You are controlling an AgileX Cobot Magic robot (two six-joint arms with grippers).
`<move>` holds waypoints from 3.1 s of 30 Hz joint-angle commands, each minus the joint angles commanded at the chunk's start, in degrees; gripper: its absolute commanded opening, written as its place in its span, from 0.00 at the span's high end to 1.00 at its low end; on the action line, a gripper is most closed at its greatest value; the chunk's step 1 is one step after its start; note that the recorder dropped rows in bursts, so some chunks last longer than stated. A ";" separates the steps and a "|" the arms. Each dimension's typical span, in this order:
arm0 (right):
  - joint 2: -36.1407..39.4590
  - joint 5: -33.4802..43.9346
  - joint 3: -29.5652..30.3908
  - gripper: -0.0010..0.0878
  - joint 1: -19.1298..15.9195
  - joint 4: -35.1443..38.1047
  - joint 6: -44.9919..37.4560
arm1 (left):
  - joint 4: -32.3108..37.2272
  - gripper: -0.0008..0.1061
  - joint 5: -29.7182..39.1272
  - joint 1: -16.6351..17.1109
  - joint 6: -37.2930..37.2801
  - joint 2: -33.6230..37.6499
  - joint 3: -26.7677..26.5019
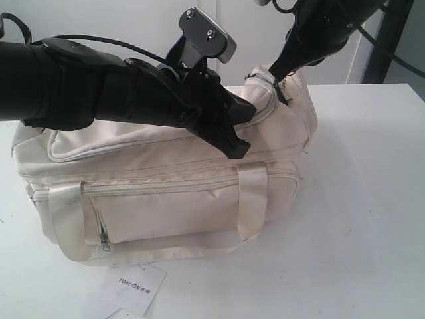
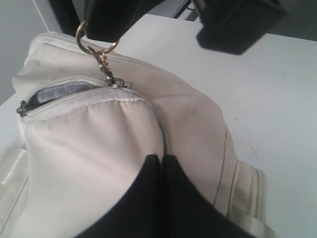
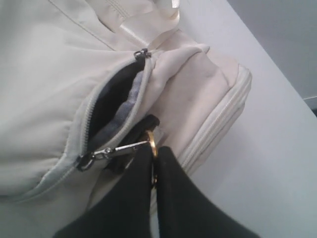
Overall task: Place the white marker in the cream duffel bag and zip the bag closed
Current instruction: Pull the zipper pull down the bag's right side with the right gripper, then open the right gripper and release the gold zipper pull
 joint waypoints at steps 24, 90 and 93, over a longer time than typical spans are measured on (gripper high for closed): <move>3.93 -15.01 0.00 0.99 0.00 0.92 2.50 | 0.24 0.99 0.34 0.00 0.00 0.00 0.00; 10.41 -28.26 0.00 0.27 0.00 0.92 5.95 | -0.01 0.35 -9.73 0.00 -6.39 0.00 0.00; 9.49 -25.57 0.00 0.27 0.00 0.92 6.66 | -0.01 0.28 -10.72 0.00 -8.56 -0.12 0.00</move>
